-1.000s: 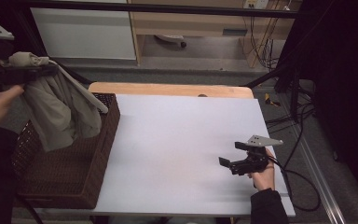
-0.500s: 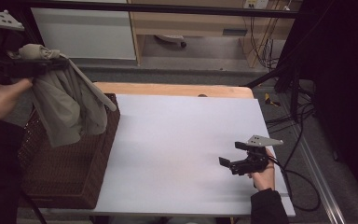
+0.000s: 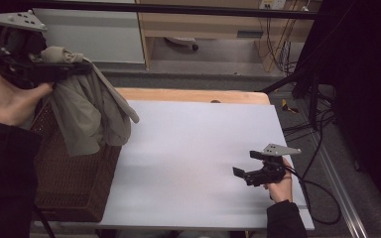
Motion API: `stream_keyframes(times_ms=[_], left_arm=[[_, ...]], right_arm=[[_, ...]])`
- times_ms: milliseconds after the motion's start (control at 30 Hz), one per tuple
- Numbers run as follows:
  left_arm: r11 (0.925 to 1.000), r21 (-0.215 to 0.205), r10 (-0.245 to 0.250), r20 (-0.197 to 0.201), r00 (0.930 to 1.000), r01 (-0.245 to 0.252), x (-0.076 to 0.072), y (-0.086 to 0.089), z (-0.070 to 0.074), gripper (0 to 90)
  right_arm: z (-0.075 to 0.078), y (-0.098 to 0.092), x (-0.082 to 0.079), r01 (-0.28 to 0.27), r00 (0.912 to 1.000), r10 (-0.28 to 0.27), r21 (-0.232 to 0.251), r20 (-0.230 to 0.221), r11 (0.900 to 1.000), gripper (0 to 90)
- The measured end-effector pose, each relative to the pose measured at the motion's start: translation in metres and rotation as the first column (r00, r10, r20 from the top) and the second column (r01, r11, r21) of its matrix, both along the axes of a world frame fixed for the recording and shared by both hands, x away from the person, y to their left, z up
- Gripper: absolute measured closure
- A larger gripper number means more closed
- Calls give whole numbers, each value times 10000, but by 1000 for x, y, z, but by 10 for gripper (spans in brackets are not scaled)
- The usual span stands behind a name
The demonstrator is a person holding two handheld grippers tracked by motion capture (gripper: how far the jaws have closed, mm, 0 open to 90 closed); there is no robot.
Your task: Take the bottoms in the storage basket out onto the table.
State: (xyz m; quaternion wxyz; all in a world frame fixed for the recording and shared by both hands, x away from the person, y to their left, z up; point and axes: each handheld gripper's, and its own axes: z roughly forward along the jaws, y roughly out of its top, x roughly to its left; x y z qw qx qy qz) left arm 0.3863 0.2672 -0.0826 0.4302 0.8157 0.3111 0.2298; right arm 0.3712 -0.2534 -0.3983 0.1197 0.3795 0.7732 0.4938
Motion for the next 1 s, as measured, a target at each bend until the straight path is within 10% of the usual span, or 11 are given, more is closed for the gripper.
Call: stream_keyframes(times_ms=[1000], left_arm=[[9831,635,-1657,-875,9823,1715,17,-78,-31,800]], right_arm=[[0,0,0,-12,10000,12,-16,9,10000,4]])
